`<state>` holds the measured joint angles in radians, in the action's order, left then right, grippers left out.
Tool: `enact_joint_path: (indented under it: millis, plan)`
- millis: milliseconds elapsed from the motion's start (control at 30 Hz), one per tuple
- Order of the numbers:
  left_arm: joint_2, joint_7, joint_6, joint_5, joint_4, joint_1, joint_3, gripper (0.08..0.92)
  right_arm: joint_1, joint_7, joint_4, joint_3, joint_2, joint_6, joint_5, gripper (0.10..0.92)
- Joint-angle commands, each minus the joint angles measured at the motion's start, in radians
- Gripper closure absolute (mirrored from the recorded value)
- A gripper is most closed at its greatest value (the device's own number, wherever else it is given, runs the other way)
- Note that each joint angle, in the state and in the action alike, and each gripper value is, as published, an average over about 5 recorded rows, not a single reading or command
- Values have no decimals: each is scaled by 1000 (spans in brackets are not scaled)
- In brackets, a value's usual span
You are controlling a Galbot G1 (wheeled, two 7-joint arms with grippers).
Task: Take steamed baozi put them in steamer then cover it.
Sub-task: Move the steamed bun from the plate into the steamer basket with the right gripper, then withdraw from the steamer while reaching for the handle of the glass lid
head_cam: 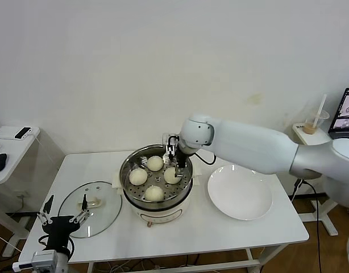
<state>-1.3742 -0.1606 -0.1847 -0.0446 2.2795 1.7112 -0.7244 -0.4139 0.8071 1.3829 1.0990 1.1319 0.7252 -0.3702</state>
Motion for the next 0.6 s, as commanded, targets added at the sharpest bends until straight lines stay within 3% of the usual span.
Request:
enact_joint_path:
  millis: [33, 200, 333, 600]
  plan:
    - [-2, 0, 1, 0, -3, 1, 4, 177, 29, -171, 164, -106, -154, 2, -78, 203]
    - [-8, -6, 11, 0, -3, 5, 13, 177, 252, -520, 305, -280, -271, -72, -171, 203]
    - [-12, -22, 21, 0, -3, 5, 18, 177, 511, -703, 356, -458, -319, -269, -107, 203]
    - [-20, -29, 45, 15, -22, 12, 33, 177, 958, -827, 379, -875, -290, -601, 101, 203]
